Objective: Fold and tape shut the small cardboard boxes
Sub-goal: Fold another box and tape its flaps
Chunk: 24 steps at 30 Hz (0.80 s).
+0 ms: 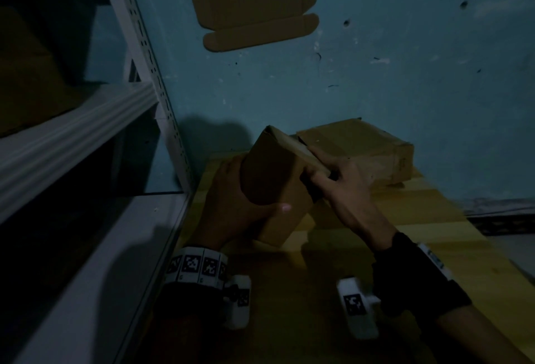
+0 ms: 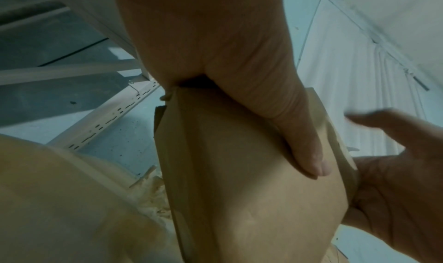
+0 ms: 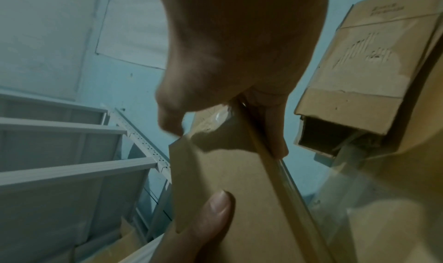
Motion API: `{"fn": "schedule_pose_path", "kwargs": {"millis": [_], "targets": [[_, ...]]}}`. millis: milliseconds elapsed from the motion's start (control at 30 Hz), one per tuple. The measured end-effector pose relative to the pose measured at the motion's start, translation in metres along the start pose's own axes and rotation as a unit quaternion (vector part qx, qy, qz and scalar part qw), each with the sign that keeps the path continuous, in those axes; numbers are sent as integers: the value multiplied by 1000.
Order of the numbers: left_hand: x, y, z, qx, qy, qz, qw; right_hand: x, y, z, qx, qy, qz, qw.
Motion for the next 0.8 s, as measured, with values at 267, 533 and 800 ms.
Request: {"fn": "schedule_pose_path", "kwargs": {"millis": [267,533,800], "targets": [[-2,2,7,-20,-7,7,1000,2,2,-3,-12,10,3,1000],[-2,9,1,-24,-1,-1,1000,4,11,0,-62,16,-76,995],[-4,10,2,-31,-8,4,999,5,15,6,-58,-9,-100,993]]}}
Point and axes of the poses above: each hand's wrist, its own x-axis towards the middle knuckle, its own y-axis out of the back of the hand, z = x × y, the point moved 2 cm from there along x, towards the middle knuckle, and after that the axes turned 2 degrees about z, right-handed, at the moved point
